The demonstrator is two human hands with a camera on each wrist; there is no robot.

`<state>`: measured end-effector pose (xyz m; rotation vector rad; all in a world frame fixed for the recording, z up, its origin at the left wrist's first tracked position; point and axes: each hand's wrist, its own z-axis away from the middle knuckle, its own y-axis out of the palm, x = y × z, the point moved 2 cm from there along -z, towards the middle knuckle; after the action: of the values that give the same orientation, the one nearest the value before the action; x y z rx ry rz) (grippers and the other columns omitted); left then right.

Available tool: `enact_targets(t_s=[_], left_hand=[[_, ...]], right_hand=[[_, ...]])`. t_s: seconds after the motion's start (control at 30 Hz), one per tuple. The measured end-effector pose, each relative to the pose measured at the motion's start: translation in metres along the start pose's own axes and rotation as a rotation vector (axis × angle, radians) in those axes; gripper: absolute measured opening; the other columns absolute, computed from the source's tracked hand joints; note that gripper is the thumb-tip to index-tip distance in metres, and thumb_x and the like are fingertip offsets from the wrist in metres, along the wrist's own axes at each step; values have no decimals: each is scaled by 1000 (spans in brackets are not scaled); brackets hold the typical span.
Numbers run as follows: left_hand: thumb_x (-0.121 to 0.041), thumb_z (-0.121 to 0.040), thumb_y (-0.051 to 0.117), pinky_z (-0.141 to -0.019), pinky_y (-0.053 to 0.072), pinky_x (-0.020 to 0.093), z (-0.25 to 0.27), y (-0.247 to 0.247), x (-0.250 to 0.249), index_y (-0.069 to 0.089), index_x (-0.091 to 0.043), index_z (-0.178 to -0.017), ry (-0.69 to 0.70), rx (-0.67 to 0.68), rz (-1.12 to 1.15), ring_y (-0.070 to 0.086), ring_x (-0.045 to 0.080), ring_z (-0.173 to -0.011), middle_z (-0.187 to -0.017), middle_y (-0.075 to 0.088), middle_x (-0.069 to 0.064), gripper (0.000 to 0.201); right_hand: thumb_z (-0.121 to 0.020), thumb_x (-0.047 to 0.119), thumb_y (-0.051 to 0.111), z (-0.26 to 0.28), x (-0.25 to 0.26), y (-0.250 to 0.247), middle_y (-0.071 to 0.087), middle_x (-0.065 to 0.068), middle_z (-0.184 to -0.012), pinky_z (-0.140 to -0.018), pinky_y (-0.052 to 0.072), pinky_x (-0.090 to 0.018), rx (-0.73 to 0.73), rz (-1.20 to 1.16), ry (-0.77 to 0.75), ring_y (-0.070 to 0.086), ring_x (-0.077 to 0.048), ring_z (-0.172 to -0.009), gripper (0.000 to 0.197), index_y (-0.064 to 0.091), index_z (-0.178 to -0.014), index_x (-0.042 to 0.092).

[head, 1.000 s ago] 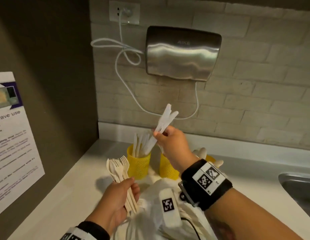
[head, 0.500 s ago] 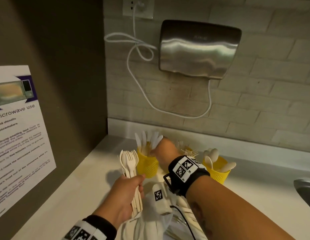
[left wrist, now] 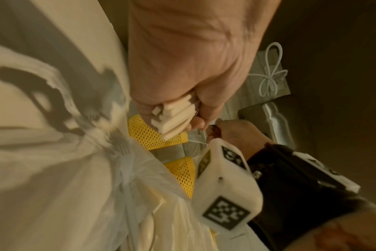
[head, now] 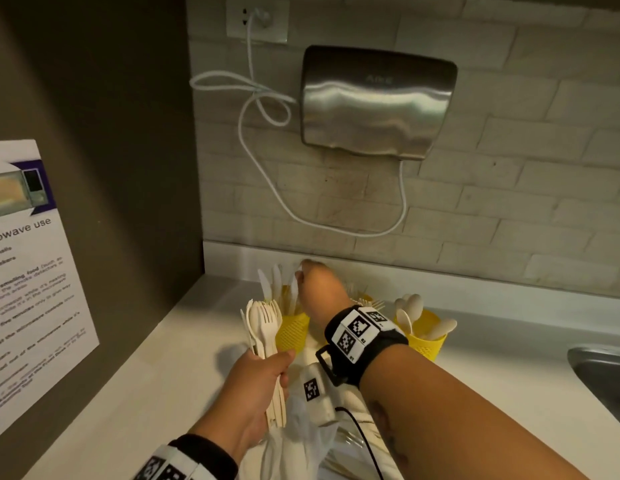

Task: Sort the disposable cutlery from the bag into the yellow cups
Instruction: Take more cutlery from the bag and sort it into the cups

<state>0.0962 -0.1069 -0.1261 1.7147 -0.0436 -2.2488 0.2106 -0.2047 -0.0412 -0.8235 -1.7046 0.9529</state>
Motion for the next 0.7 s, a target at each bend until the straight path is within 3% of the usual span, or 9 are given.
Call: enact_targets(t_s=[0.13, 0.23, 0.3, 0.4, 0.5, 0.53, 0.6, 0.67, 0.7], left_hand=[[-9, -91, 65, -55, 39, 27, -1, -6, -1, 63, -5, -93, 17, 6, -16, 44, 16, -50, -53, 48, 3, 5], [-4, -92, 62, -56, 42, 28, -2, -4, -5, 62, -9, -102, 0, 27, 55, 47, 16, -59, -63, 51, 4, 12], [0, -92, 60, -57, 47, 30, -4, 1, -6, 60, -10, -103, 5, 22, 78, 50, 16, -60, -67, 54, 6, 14], [0, -93, 57, -56, 51, 31, -7, 13, -7, 62, -10, -106, 51, 6, 49, 55, 19, -60, -77, 64, 13, 16], [-15, -100, 38, -51, 43, 27, -4, 36, -10, 62, -8, -101, 42, -8, 61, 54, 19, -57, -70, 65, 11, 25], [-16, -101, 32, -53, 40, 27, -1, 44, -10, 63, -6, -93, 60, 16, 94, 53, 20, -57, -63, 62, 9, 33], [-16, -100, 29, -59, 41, 30, 4, 61, -11, 63, -7, -82, 143, 32, 51, 58, 24, -60, -64, 62, 11, 40], [-16, -100, 37, -65, 43, 30, 10, 70, -5, 63, -9, -87, 261, -3, -198, 62, 21, -71, -80, 64, 12, 30], [-14, -98, 44, -70, 45, 27, 14, 71, -1, 61, -9, -97, 337, 65, -298, 61, 18, -80, -92, 64, 9, 18]], right_hand=[[-100, 18, 41, 9, -7, 20, 59, -20, -120, -83, 45, -32, 107, 41, 89, 59, -37, -110, 30, 54, -122, 1], [-93, 25, 57, 18, -12, 7, 56, -15, -119, -81, 45, -31, -46, -81, 128, 59, -33, -107, 39, 48, -125, 4], [-91, 32, 62, 35, -14, -11, 60, -7, -104, -71, 43, -28, -113, -202, 132, 61, -25, -94, 35, 51, -115, 10], [-87, 53, 61, 74, -12, -24, 56, 3, -74, -55, 38, -28, 36, -205, 92, 52, -13, -66, 36, 53, -86, 18], [-78, 68, 61, 110, -10, -23, 60, 7, -82, -58, 40, -23, 134, -266, 94, 56, -8, -72, 49, 56, -94, 22], [-79, 69, 59, 118, -10, -22, 59, 9, -87, -60, 41, -19, 156, -293, 93, 56, -4, -76, 50, 55, -99, 24], [-89, 58, 55, 127, -15, -17, 56, 16, -84, -62, 41, -9, 168, -366, 67, 55, 9, -74, 26, 53, -94, 32], [-97, 44, 52, 129, -24, -11, 63, 17, -86, -68, 42, -4, 171, -625, 123, 59, 16, -78, 10, 57, -95, 36], [-98, 41, 52, 130, -29, -7, 69, 13, -93, -74, 45, -8, 173, -803, 189, 63, 9, -87, 14, 62, -103, 33]])
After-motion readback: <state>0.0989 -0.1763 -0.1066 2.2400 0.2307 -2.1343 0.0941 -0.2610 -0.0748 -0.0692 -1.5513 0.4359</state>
